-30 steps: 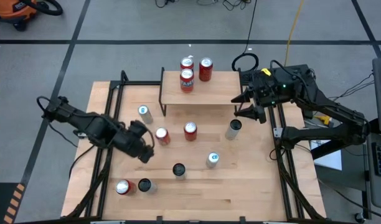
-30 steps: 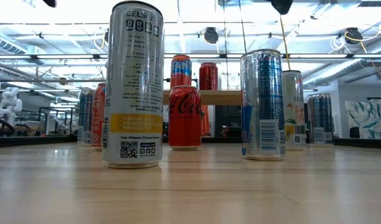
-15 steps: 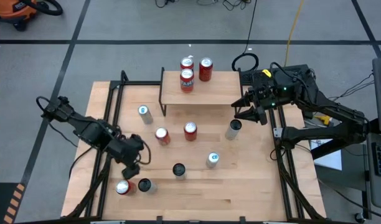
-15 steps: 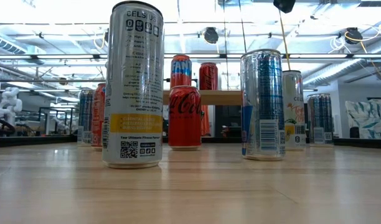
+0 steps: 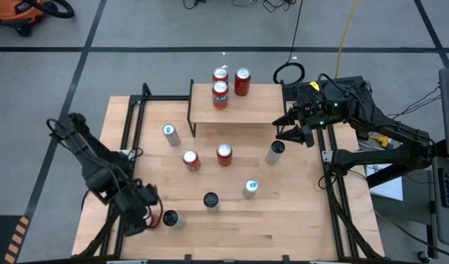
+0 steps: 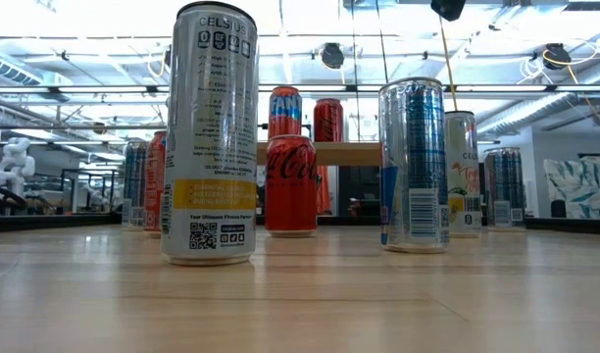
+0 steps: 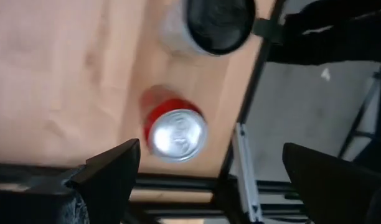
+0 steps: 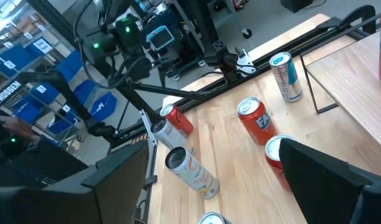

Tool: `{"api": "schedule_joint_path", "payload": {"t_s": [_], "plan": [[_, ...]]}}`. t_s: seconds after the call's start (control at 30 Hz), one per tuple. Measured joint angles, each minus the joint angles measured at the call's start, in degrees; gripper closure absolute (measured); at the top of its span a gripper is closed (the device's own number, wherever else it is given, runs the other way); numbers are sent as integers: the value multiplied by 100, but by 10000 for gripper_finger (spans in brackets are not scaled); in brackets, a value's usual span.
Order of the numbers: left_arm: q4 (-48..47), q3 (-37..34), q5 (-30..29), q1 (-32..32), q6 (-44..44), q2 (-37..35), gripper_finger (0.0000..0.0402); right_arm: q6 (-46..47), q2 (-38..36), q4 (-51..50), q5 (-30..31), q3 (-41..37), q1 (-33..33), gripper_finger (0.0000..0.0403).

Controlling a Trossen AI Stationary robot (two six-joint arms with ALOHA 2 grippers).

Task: Place canned beverage on shelf
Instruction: Put the bottom red-black soda can on the shelf aligned with the other red-black soda can

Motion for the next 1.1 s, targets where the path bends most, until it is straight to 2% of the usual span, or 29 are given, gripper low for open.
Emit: {"api": "schedule_joint_path", "payload": {"t_s": [0.17,0.27,0.5,1.1], "plan": [[726,-551,-48,-358,-879,2,6,-12,0,-27,-2,0,0,64],[725,-750,-131,-501,-1350,9,6,-16,0,-57,-4,0,0,64],[788,-1062,-501,-619,-1689,37,6,-56,0,-143,-11,0,1,64],[1317,-2048,-501,-617,-1864,33,6,-59,2,-145,0,0,2,64]]}}
